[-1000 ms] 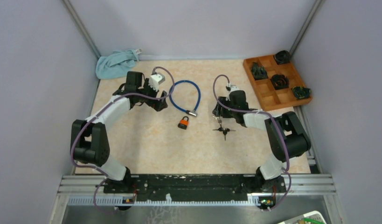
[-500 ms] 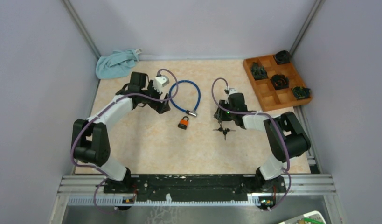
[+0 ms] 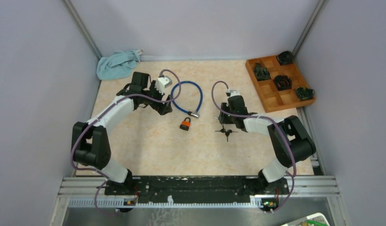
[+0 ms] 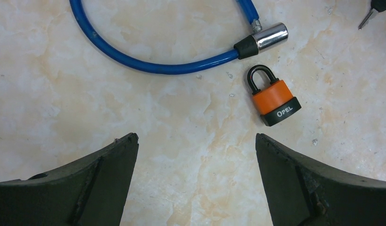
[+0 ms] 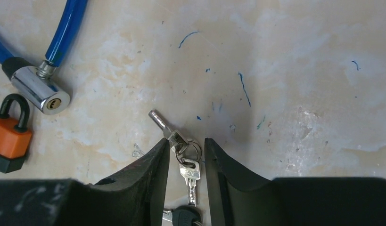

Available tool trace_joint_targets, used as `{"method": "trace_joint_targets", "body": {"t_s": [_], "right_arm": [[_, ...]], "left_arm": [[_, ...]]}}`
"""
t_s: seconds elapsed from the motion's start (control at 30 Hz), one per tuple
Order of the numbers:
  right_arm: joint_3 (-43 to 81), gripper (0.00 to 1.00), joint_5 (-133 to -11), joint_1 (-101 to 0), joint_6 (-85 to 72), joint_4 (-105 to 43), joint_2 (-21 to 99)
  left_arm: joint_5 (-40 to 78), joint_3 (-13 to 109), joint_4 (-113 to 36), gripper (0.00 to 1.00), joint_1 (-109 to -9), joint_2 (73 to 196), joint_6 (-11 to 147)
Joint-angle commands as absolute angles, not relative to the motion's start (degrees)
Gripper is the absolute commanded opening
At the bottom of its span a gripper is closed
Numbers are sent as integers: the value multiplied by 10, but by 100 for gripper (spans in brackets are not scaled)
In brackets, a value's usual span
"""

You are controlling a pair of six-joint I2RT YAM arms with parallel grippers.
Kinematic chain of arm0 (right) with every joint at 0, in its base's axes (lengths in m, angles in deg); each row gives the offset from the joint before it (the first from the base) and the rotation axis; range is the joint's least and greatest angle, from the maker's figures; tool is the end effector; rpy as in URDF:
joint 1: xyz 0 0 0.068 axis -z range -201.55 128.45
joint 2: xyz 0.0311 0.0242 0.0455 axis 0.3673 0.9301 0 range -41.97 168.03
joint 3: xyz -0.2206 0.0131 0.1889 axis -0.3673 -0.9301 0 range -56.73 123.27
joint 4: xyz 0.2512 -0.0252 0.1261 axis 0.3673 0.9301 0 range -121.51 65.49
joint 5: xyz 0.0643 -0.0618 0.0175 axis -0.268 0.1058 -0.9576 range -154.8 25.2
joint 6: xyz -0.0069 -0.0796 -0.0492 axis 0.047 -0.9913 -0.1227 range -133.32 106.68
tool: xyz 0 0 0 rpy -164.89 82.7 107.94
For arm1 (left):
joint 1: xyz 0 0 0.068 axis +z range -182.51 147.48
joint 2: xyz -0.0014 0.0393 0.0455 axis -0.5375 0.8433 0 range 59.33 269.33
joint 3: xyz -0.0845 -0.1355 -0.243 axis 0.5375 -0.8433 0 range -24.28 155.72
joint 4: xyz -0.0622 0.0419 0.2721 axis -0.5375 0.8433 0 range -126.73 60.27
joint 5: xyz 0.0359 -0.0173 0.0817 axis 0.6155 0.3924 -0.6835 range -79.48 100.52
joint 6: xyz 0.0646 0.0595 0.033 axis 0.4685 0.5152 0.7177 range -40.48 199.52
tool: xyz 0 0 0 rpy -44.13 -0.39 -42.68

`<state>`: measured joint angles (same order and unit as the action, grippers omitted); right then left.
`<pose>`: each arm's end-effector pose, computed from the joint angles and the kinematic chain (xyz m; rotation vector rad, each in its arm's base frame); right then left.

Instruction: Unlock with the key

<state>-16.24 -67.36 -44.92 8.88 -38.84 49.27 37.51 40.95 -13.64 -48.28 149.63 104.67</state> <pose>0.3259 0.1450 0.1182 -0.0472 2.3708 0.4442 0.3633 -0.1425 0.2259 1.0178 2.1148 -0.4860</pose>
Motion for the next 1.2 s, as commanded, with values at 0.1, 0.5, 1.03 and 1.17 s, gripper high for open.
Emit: {"method": "trace_joint_targets", "body": {"t_s": [0.1,0.5,1.03,1.17], "right_arm": [[-162,24,-581,-492,90,-348,485],[-109,0,-618,-505,91,-339,488],[-51,0,-882,-504,58,-331,370],[-18,0,-911,-505,56,-298,359]], "left_arm": [[374,419,-124,99,-490,1473,1059],[363,421,-118,99,-495,1464,1053],[499,442,-84,99,-497,1424,1055],[520,439,-63,99,-502,1402,1114]]}}
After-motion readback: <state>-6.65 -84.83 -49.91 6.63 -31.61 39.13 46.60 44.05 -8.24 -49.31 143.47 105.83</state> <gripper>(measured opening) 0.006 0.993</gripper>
